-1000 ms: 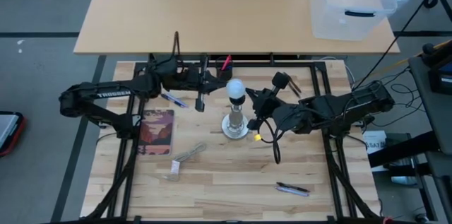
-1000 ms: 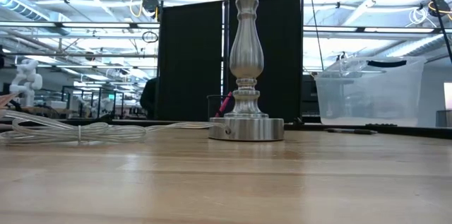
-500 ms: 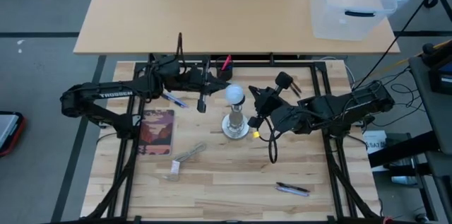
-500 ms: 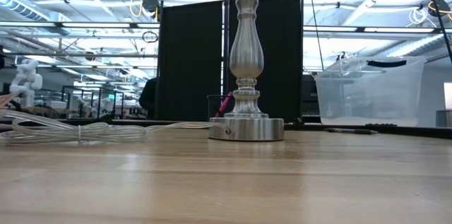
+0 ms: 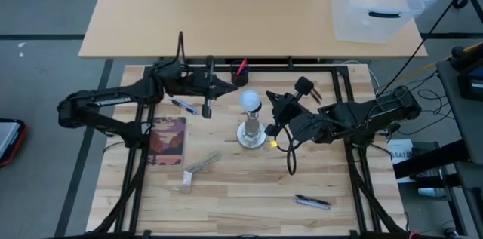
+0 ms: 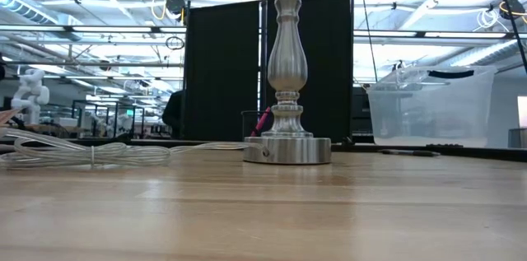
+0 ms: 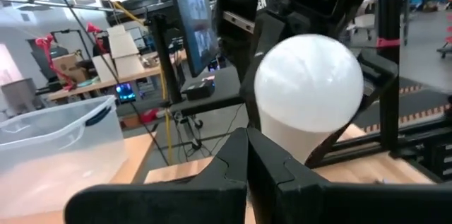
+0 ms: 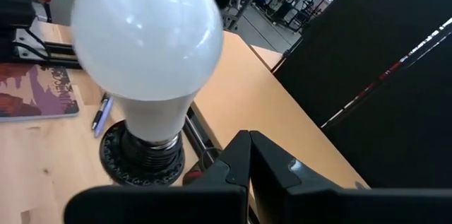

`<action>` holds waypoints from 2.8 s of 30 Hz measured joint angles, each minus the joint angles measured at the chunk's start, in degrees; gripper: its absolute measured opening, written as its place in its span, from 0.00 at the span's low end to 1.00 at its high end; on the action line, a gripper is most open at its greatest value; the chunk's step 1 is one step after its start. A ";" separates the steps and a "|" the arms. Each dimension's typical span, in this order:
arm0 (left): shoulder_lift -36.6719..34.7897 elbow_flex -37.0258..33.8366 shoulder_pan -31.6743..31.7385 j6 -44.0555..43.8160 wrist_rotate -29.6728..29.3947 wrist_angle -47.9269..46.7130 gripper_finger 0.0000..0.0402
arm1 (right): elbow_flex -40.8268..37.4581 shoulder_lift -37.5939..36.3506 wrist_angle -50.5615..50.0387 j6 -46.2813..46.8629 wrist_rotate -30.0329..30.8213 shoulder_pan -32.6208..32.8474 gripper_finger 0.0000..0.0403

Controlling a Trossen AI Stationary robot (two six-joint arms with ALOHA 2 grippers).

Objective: Screw lightbulb
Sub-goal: Insert the lightbulb into the desk lamp

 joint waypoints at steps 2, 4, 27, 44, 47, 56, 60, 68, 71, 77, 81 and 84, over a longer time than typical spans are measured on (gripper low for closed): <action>-1.76 0.00 -0.01 0.71 0.16 -2.55 0.00 | 0.00 0.00 0.00 -0.05 -0.10 0.00 0.00; -3.08 0.02 -0.83 1.67 1.64 -3.46 0.00 | 0.00 0.00 0.07 -0.39 -0.11 0.01 0.00; 1.76 0.04 -6.73 5.68 1.76 2.71 0.00 | 0.00 0.00 10.38 -11.76 -0.68 -0.33 0.00; 2.55 0.02 -5.88 4.55 0.29 5.69 0.00 | 0.00 0.00 11.47 -13.00 -2.98 -1.60 0.00; 2.82 0.02 -5.88 4.54 0.29 5.89 0.00 | 0.00 0.00 11.32 -12.90 -2.94 -1.60 0.00; 2.94 0.02 -5.84 4.16 -0.90 6.63 0.00 | 0.00 -0.07 9.75 -10.83 -2.99 -1.64 0.00; 2.94 0.02 -5.84 3.14 -1.40 6.83 0.00 | 0.02 -0.11 8.81 -9.10 -3.94 -1.66 0.00; 2.94 0.02 -5.42 1.77 -2.46 7.07 0.00 | 0.02 -0.13 8.41 -8.41 -4.02 -1.66 0.00; 2.94 0.02 -5.18 1.15 -2.67 7.48 0.00 | 0.02 -0.11 7.96 -7.55 -4.06 -1.66 0.00; 2.92 0.02 -5.18 1.13 -2.83 7.76 0.00 | 0.02 -0.11 7.85 -6.91 -4.33 -1.66 0.00; 2.95 0.02 -4.78 0.44 -2.83 7.79 0.00 | 0.02 -0.09 7.89 -6.61 -4.35 -1.66 0.00; 3.31 0.02 -4.42 0.09 -2.83 7.83 0.00 | 0.02 -0.09 7.79 -5.87 -4.33 -1.68 0.00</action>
